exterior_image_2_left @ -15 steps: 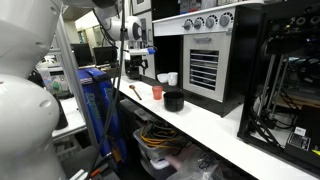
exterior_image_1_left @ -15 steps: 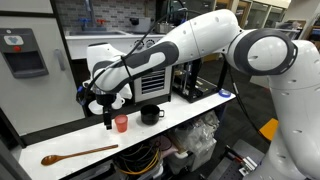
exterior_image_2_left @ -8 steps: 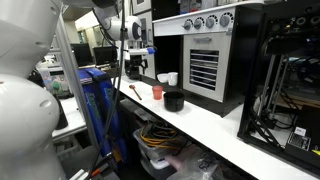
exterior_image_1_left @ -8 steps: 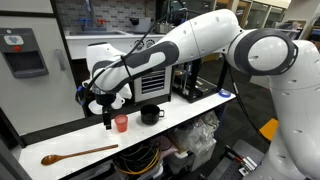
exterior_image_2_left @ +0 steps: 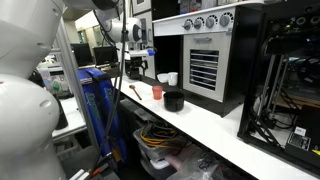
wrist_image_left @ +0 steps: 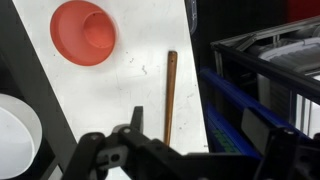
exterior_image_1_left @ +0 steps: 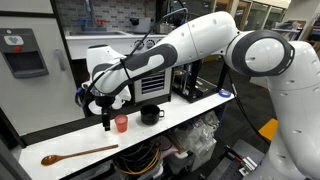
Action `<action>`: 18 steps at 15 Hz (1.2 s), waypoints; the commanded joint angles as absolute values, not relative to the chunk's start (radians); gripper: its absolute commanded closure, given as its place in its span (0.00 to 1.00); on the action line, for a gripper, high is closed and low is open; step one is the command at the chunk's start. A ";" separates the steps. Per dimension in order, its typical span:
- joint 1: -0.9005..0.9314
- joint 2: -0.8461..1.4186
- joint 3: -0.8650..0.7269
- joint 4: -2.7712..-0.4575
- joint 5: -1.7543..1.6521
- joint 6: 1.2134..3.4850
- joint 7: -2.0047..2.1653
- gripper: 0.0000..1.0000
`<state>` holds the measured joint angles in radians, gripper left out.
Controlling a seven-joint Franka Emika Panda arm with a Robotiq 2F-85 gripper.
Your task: Move the wooden spoon to the right, use the wooden spoon to stir the contents in the black pot, remove the spoon from the pot and place it on the right side of the counter
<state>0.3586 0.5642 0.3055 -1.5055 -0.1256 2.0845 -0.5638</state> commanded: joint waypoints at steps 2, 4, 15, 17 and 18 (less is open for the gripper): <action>0.367 0.683 0.311 -1.420 -0.146 2.152 -0.585 0.00; 0.375 0.742 0.316 -1.369 -0.146 2.150 -0.594 0.00; 0.500 0.987 0.302 -1.069 -0.205 2.044 -0.614 0.00; 0.520 1.009 0.296 -1.029 -0.216 2.023 -0.612 0.00; 0.529 1.020 0.292 -1.010 -0.221 2.012 -0.610 0.00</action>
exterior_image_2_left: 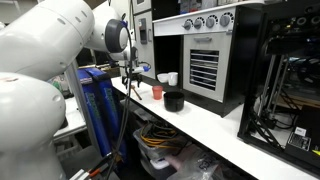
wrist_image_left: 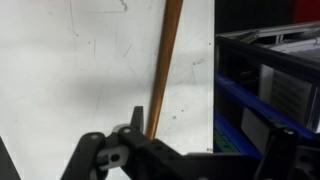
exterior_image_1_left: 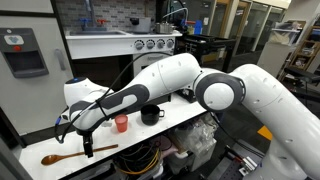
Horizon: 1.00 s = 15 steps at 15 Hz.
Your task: Move the wooden spoon to the right, use the wooden spoon to stir the contents in the black pot, remove the spoon from the pot and place it on the right side of the counter
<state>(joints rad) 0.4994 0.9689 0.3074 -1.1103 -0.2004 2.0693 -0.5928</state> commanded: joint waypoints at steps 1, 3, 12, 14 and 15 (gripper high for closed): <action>0.534 1.028 0.292 -0.994 -0.221 2.005 -0.611 0.00; 0.546 1.047 0.285 -0.961 -0.224 1.988 -0.609 0.00; 0.558 1.118 0.262 -0.867 -0.226 1.975 -0.605 0.00; 0.558 1.124 0.259 -0.861 -0.225 1.974 -0.605 0.00; 0.558 1.127 0.259 -0.857 -0.225 1.975 -0.604 0.00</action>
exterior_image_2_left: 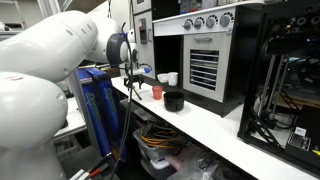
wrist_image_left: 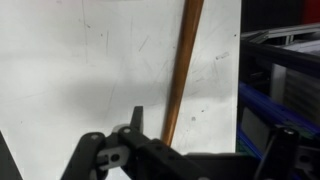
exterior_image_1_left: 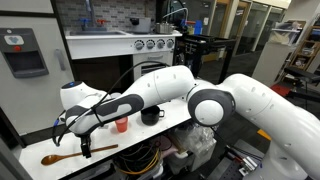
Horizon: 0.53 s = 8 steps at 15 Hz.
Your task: Move the wooden spoon to the right, use the wooden spoon to stir the contents in the black pot, remove the spoon from the pot and place it on the right side of the counter
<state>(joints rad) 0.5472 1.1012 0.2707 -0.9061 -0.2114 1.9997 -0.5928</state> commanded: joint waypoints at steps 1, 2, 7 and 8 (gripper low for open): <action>0.558 1.131 0.259 -0.853 -0.225 1.974 -0.603 0.00; 0.558 1.133 0.258 -0.851 -0.225 1.974 -0.603 0.00; 0.558 1.134 0.258 -0.856 -0.224 1.975 -0.600 0.00; 0.557 1.135 0.258 -0.858 -0.224 1.975 -0.599 0.00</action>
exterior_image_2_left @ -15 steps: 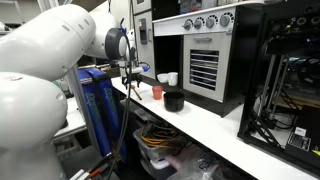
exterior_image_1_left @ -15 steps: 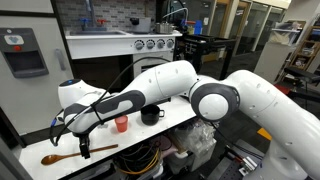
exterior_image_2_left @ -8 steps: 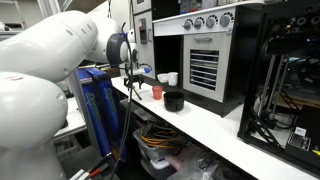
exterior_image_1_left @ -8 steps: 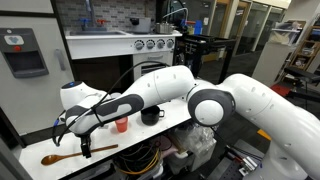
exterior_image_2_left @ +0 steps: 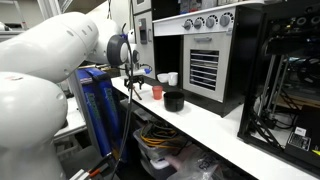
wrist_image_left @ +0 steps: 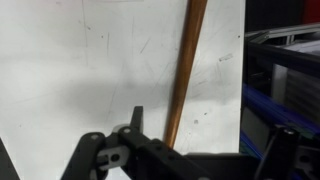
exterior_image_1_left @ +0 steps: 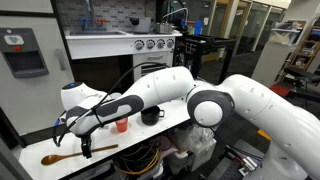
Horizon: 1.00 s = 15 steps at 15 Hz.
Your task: Move the wooden spoon to the right, use the wooden spoon to stir the contents in the black pot, remove the spoon from the pot and place it on the right side of the counter
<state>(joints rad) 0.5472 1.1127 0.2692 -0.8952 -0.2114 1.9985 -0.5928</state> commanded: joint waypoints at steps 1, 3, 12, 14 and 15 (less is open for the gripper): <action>0.557 1.136 0.258 -0.859 -0.224 1.976 -0.599 0.00; 0.557 1.138 0.258 -0.861 -0.223 1.977 -0.598 0.00; 0.557 1.147 0.256 -0.870 -0.225 1.981 -0.593 0.15; 0.558 1.146 0.255 -0.870 -0.227 1.982 -0.593 0.31; 0.558 1.146 0.255 -0.870 -0.227 1.982 -0.593 0.38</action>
